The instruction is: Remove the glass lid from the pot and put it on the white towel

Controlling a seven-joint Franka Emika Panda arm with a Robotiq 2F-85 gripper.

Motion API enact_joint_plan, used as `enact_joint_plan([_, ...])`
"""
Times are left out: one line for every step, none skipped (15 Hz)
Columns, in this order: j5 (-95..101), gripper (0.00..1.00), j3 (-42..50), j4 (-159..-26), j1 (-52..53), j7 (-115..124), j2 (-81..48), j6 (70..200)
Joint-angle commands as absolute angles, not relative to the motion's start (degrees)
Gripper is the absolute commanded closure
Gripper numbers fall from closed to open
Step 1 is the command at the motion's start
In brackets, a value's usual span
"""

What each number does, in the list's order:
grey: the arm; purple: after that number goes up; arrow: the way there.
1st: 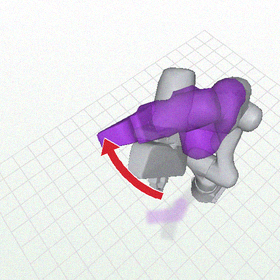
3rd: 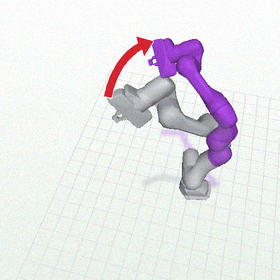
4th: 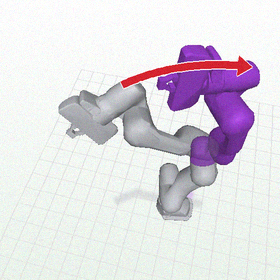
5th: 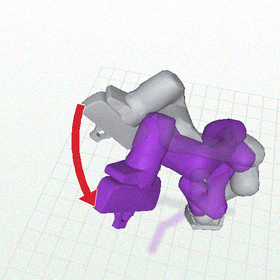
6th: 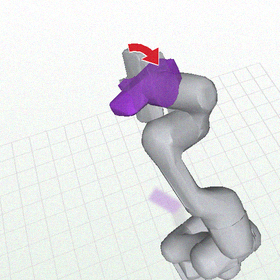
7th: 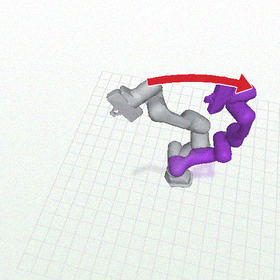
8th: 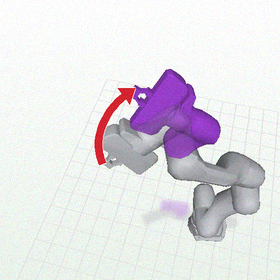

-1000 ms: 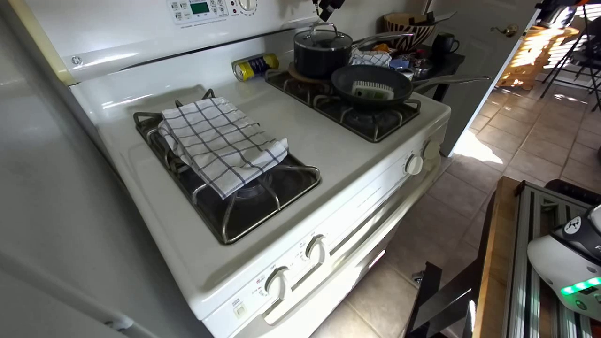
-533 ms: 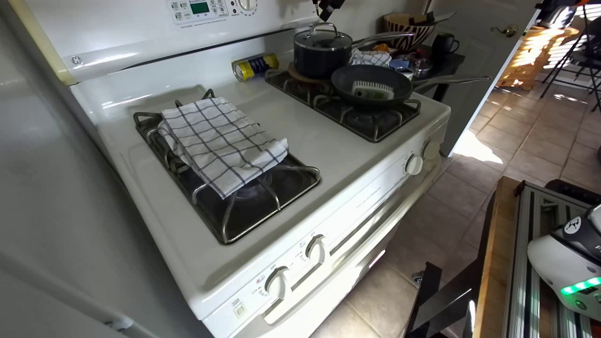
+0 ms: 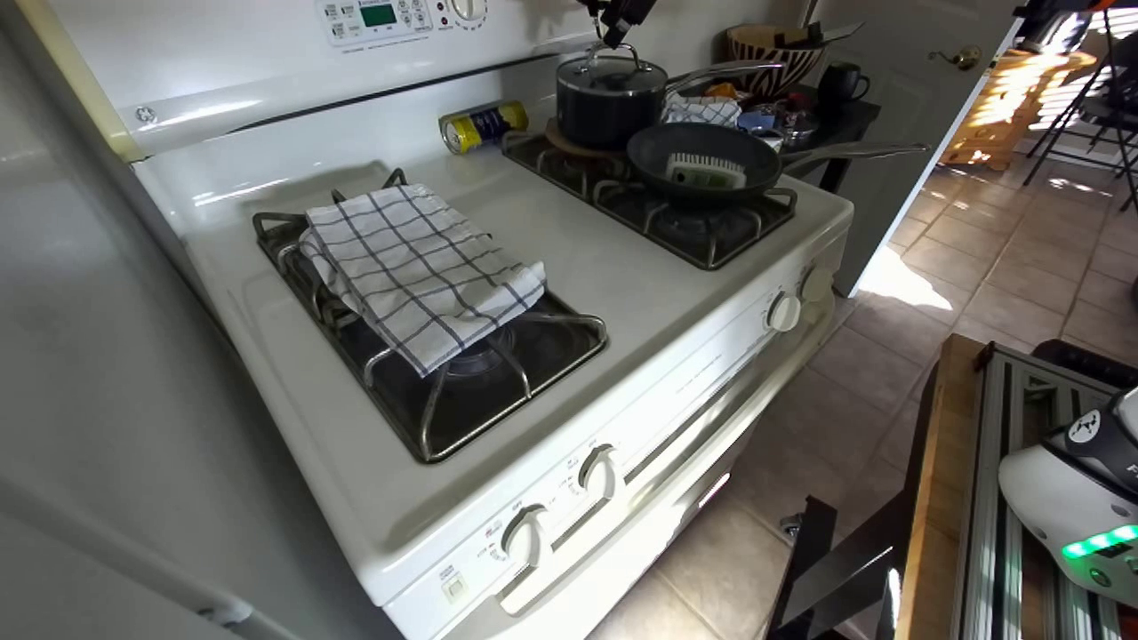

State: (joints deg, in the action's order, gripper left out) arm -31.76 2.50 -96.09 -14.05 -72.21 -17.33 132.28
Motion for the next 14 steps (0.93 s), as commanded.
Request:
enact_joint_plan([-29.2, 0.21, 2.1, -96.1, -14.6, -72.3, -17.7, 129.9])
enact_joint_plan([-28.8, 0.27, 2.1, -96.1, -14.7, -72.4, -17.8, 129.6])
enact_joint_plan([-28.4, 0.30, 2.1, -96.0, -14.8, -72.4, -18.0, 129.3])
enact_joint_plan([-27.8, 0.31, 2.1, -95.9, -14.8, -72.4, -18.0, 129.0])
enact_joint_plan([-27.6, 0.41, 2.1, -95.9, -14.9, -72.5, -18.0, 128.7])
enact_joint_plan([-27.3, 0.41, 2.1, -95.8, -15.0, -72.5, -18.0, 128.3])
enact_joint_plan([-27.0, 0.42, 2.1, -95.7, -15.0, -72.5, -18.0, 128.2])
enact_joint_plan([-26.8, 0.53, 2.1, -95.6, -15.0, -72.6, -17.9, 128.1])
enact_joint_plan([-26.6, 0.53, 2.1, -95.5, -15.1, -72.6, -17.9, 128.2])
enact_joint_plan([-26.4, 0.61, 2.1, -95.4, -15.1, -72.5, -18.0, 128.3])
enact_joint_plan([-26.4, 0.72, 2.1, -95.3, -15.1, -72.6, -18.0, 128.2])
enact_joint_plan([-26.4, 0.84, 2.0, -95.3, -15.2, -72.6, -18.0, 128.3])
enact_joint_plan([-26.5, 0.90, 2.0, -95.4, -15.2, -72.6, -18.0, 128.4])
enact_joint_plan([-26.5, 0.95, 1.9, -95.4, -15.2, -72.7, -18.1, 128.4])
